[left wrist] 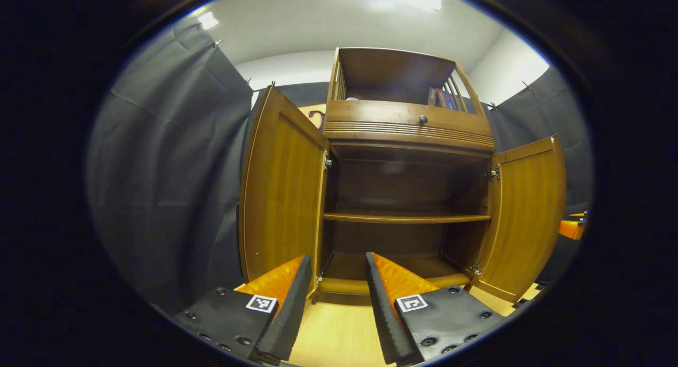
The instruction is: Open the right door of the double-door shoe cabinet with the right hand, and open the left door with the left hand.
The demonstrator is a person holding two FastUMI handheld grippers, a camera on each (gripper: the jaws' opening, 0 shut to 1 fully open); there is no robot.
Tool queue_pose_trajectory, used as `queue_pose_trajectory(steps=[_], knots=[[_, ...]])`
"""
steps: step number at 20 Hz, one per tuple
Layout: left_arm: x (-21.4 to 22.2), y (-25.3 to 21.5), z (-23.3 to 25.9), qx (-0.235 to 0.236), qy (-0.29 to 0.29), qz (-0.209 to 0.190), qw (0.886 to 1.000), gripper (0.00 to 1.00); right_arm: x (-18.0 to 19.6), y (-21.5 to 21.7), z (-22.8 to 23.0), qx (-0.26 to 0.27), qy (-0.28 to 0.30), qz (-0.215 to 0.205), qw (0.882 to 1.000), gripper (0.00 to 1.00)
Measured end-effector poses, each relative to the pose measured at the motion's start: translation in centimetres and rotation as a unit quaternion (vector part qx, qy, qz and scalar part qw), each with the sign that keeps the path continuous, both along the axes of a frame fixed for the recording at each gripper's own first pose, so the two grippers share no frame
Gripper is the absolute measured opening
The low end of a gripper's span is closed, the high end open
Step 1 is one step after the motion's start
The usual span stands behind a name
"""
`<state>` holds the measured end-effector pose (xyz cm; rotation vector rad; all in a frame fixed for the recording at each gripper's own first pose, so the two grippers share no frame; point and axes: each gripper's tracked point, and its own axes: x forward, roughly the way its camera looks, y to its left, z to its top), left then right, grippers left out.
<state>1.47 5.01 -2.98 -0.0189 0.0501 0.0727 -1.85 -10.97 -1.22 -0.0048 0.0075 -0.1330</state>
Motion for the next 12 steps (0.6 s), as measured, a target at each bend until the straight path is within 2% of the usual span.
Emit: queue_pose_trajectory(steps=[1,5,6,12], knots=[[0.0,-0.1,0.0,-0.002,0.0,-0.001,1.0,0.66,0.0,0.2,0.0,0.002,-0.002,0.005,1.0,0.94],[-0.1,0.2,0.3,0.011,-0.005,0.011,1.0,0.89,0.1,0.2,0.1,0.008,0.002,0.011,1.0,0.93],[-0.1,0.4,0.5,0.012,-0.007,0.015,1.0,0.92,0.2,0.1,0.2,0.009,0.003,0.009,1.0,0.93],[-0.4,1.3,0.1,-0.003,0.008,0.028,1.0,0.93,0.6,0.0,0.1,0.016,0.008,0.009,1.0,0.94]])
